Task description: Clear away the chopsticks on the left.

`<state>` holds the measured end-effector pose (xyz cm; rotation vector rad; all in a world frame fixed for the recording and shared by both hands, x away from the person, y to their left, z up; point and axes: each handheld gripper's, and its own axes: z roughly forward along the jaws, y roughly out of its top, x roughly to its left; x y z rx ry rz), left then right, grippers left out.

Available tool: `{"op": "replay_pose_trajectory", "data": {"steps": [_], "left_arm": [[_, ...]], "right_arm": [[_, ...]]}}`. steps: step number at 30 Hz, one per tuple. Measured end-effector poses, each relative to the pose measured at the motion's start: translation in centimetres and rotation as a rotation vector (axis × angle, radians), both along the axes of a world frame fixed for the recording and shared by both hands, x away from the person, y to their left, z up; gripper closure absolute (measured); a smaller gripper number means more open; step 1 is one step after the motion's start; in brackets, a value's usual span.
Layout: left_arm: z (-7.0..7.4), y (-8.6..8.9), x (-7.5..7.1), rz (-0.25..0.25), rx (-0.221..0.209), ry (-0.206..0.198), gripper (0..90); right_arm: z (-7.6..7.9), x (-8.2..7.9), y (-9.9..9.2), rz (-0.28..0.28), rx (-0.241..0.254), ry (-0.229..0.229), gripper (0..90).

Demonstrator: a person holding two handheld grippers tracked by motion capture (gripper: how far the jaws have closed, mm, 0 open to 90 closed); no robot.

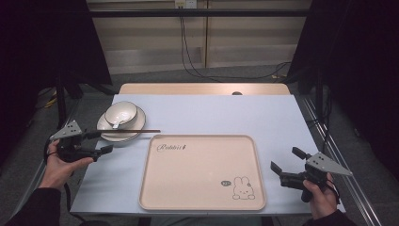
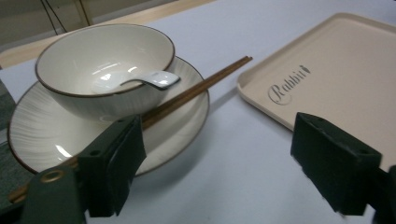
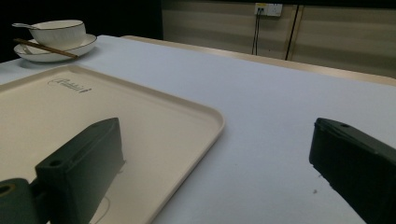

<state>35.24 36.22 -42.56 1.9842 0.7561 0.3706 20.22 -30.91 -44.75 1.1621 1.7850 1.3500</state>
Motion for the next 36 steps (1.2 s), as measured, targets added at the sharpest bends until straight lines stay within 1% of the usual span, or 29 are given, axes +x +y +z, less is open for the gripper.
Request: {"op": "replay_pose_trajectory", "data": {"steps": [1, 2, 3, 4, 5, 6, 7, 8, 9, 10, 11, 12, 15, 16, 17, 18, 19, 20, 22, 23, 24, 25, 26, 27, 28, 30, 32, 33, 36], "left_arm": [[-0.1, 0.3, 0.7, -0.013, 0.013, -0.01, 27.9], [-0.1, 0.3, 0.7, -0.013, 0.013, -0.01, 29.2], [-0.2, 0.4, 1.1, -0.029, 0.006, 0.0, 29.2], [-0.3, 0.5, 1.5, -0.045, 0.019, 0.011, 32.1], [-0.5, 0.6, 2.2, -0.056, 0.041, 0.024, 34.0], [-0.5, 0.6, 2.2, -0.056, 0.041, 0.024, 35.3], [-0.6, 0.7, 2.6, -0.06, 0.044, 0.03, 36.6], [-0.7, 0.7, 2.8, -0.066, 0.049, 0.034, 36.6], [-0.8, 0.9, 3.2, -0.068, 0.064, 0.024, 36.8], [-0.9, 1.0, 3.5, -0.077, 0.066, 0.025, 37.3], [-1.1, 1.1, 3.6, -0.07, 0.067, 0.02, 37.4], [-1.3, 1.2, 4.0, -0.078, 0.073, 0.015, 37.4], [-2.0, 1.1, 4.8, -0.097, 0.104, 0.024, 40.0], [-2.1, 1.1, 4.9, -0.093, 0.111, 0.023, 40.3], [-2.2, 1.1, 5.2, -0.097, 0.101, 0.026, 40.4], [-2.2, 1.1, 5.3, -0.085, 0.111, 0.018, 41.2], [-2.2, 1.1, 5.3, -0.085, 0.111, 0.018, 42.1], [-2.3, 1.2, 5.7, -0.087, 0.113, 0.015, 43.5], [-2.3, 1.1, 5.9, -0.084, 0.118, 0.015, 46.4], [-2.3, 1.1, 6.0, -0.084, 0.119, 0.03, 47.4], [-2.4, 1.0, 6.3, -0.086, 0.135, 0.019, 48.8], [-2.4, 1.0, 6.3, -0.086, 0.135, 0.019, 49.6], [-2.4, 1.1, 6.4, -0.077, 0.155, 0.012, 49.6], [-2.6, 1.1, 6.5, -0.075, 0.153, 0.017, 49.8], [-2.9, 1.1, 6.6, -0.073, 0.142, 0.014, 51.6], [-2.9, 1.2, 6.7, -0.08, 0.135, 0.013, 52.1], [-2.9, 1.1, 6.7, -0.078, 0.137, 0.009, 52.7], [-2.9, 1.0, 6.6, -0.073, 0.147, 0.0, 53.0], [-3.0, 1.0, 6.6, -0.076, 0.144, -0.002, 53.6]], "right_arm": [[0.0, 0.0, 0.0, 0.001, 0.0, -0.001, 2.3], [0.0, 0.0, 0.0, 0.001, 0.0, -0.001, 2.3], [0.0, 0.0, 0.0, 0.0, 0.0, -0.001, 2.3], [0.0, 0.0, 0.0, 0.003, 0.0, 0.0, 2.4], [0.0, 0.0, 0.0, 0.002, 0.001, -0.001, 2.3], [0.0, 0.0, 0.0, 0.002, 0.001, -0.001, 2.3], [0.0, 0.0, 0.0, 0.001, 0.001, -0.001, 2.3], [0.0, 0.0, 0.0, 0.001, 0.001, -0.001, 2.3], [0.0, 0.0, 0.0, 0.001, 0.001, -0.001, 2.3], [0.0, 0.0, 0.0, 0.003, 0.001, 0.0, 2.3], [0.0, 0.0, 0.0, 0.003, 0.0, -0.002, 2.3], [0.0, 0.0, 0.0, 0.003, 0.0, -0.002, 2.3], [0.0, 0.0, 0.0, 0.0, 0.002, -0.002, 2.3], [0.0, 0.0, 0.0, 0.0, 0.002, -0.002, 2.3], [0.0, 0.0, 0.0, -0.001, 0.001, -0.002, 2.3], [0.0, 0.0, 0.0, 0.0, 0.003, -0.001, 2.3], [0.0, 0.0, 0.0, 0.0, 0.003, -0.001, 2.3], [0.0, 0.0, 0.0, 0.002, 0.006, 0.003, 2.3], [-0.1, 0.1, 0.0, -0.006, 0.006, -0.001, 2.4], [-0.1, 0.0, 0.0, -0.006, 0.008, 0.002, 2.3], [-0.1, 0.0, 0.0, -0.003, 0.007, 0.003, 2.3], [-0.1, 0.0, 0.0, -0.002, 0.005, 0.004, 2.4], [-0.1, 0.0, 0.0, -0.002, 0.005, 0.004, 2.4], [-0.1, 0.0, 0.0, -0.002, -0.005, -0.003, 2.3], [0.0, 0.0, 0.0, -0.002, -0.003, -0.002, 2.4], [-0.1, 0.0, 0.0, -0.003, -0.004, -0.004, 2.4], [0.0, 0.0, 0.0, -0.001, 0.001, -0.002, 2.4], [-0.1, 0.0, 0.0, -0.001, 0.001, 0.002, 2.4], [-0.1, 0.0, 0.1, -0.001, -0.001, 0.001, 2.4]]}}
